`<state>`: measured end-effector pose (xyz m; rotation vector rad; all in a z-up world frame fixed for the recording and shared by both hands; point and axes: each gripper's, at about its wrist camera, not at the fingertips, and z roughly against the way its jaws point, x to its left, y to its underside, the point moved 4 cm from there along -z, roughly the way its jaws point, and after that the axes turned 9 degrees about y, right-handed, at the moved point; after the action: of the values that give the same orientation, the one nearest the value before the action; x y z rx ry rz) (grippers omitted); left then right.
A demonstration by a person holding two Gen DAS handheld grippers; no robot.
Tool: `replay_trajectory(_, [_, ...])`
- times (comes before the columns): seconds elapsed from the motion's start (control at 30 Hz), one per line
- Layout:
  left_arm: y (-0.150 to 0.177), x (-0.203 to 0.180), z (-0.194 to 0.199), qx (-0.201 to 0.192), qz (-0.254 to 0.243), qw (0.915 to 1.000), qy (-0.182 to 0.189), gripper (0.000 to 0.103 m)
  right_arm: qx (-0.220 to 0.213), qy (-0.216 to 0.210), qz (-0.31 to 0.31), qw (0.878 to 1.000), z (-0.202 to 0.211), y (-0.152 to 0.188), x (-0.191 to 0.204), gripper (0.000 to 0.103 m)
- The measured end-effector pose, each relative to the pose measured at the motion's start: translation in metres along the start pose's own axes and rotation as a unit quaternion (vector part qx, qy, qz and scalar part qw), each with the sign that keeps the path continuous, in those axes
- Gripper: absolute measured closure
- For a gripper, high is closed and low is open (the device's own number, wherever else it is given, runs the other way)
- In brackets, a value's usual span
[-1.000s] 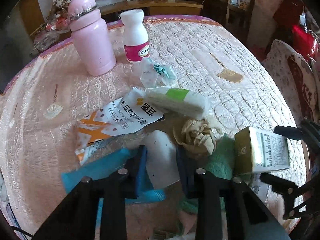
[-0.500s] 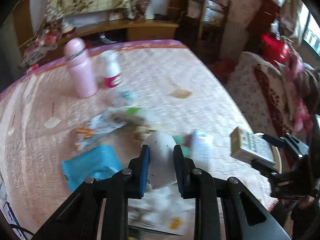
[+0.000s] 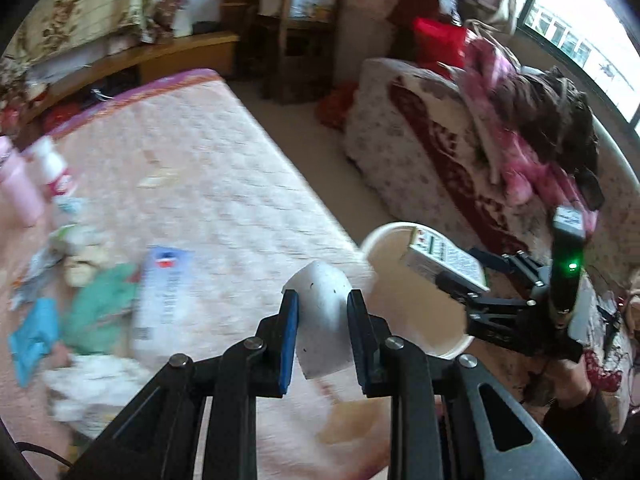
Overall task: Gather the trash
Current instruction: 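Drop the box into the white bucket with the right gripper while the left gripper releases the soap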
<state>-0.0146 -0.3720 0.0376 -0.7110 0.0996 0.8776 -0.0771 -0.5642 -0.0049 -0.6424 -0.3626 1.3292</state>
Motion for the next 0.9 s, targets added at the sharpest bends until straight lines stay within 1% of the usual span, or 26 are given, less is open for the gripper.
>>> replay_trajectory(0.2, [-0.007, -0.038, -0.052, 0.009, -0.005, 0.9995, 0.029, 0.074, 0.028, 0.027, -0.045, 0.998, -0.017, 0.027, -0.046, 0.028])
replay_trajectory(0.23, [-0.007, -0.041, -0.058, 0.008, -0.002, 0.9993, 0.035, 0.072, 0.032, 0.03, -0.054, 0.998, -0.019, 0.032, -0.053, 0.028])
replay_trajectory(0.27, [-0.008, -0.045, -0.065, 0.007, 0.005, 0.999, 0.044, 0.067, 0.034, 0.034, -0.059, 0.997, -0.021, 0.035, -0.057, 0.028])
replay_trajectory(0.3, [-0.008, -0.047, -0.071, 0.006, 0.01, 0.9986, 0.052, 0.066, 0.036, 0.037, -0.064, 0.997, -0.023, 0.038, -0.061, 0.028])
replay_trajectory(0.33, [-0.009, -0.049, -0.077, 0.003, 0.015, 0.9982, 0.057, 0.06, 0.038, 0.04, -0.07, 0.996, -0.026, 0.04, -0.065, 0.027])
replay_trajectory(0.37, [-0.01, -0.051, -0.083, -0.004, 0.018, 0.9978, 0.063, 0.048, 0.038, 0.046, -0.076, 0.995, -0.029, 0.043, -0.068, 0.027])
replay_trajectory(0.43, [-0.009, -0.052, -0.087, -0.016, 0.026, 0.9967, 0.075, 0.038, 0.039, 0.06, -0.085, 0.994, -0.033, 0.047, -0.076, 0.027])
replay_trajectory(0.47, [-0.008, -0.051, -0.088, -0.019, 0.029, 0.9964, 0.077, 0.036, 0.04, 0.062, -0.09, 0.993, -0.036, 0.048, -0.076, 0.027])
replay_trajectory(0.53, [-0.007, -0.051, -0.09, -0.016, 0.026, 0.9973, 0.066, 0.036, 0.047, 0.055, -0.103, 0.992, -0.039, 0.053, -0.081, 0.027])
replay_trajectory(0.6, [-0.004, -0.047, -0.086, -0.018, 0.019, 0.9985, 0.048, 0.036, 0.056, 0.043, -0.109, 0.992, -0.043, 0.056, -0.081, 0.027])
replay_trajectory(0.7, [0.0, -0.037, -0.075, -0.022, 0.013, 0.9995, 0.017, 0.036, 0.063, 0.036, -0.101, 0.992, -0.045, 0.058, -0.074, 0.027])
replay_trajectory(0.83, [0.007, -0.023, -0.059, -0.031, 0.006, 0.9993, -0.019, 0.036, 0.052, 0.037, -0.081, 0.995, -0.039, 0.053, -0.056, 0.027])
replay_trajectory(0.9, [0.011, -0.015, -0.049, -0.037, 0.005, 0.9989, -0.03, 0.036, 0.041, 0.038, -0.074, 0.996, -0.034, 0.046, -0.047, 0.027])
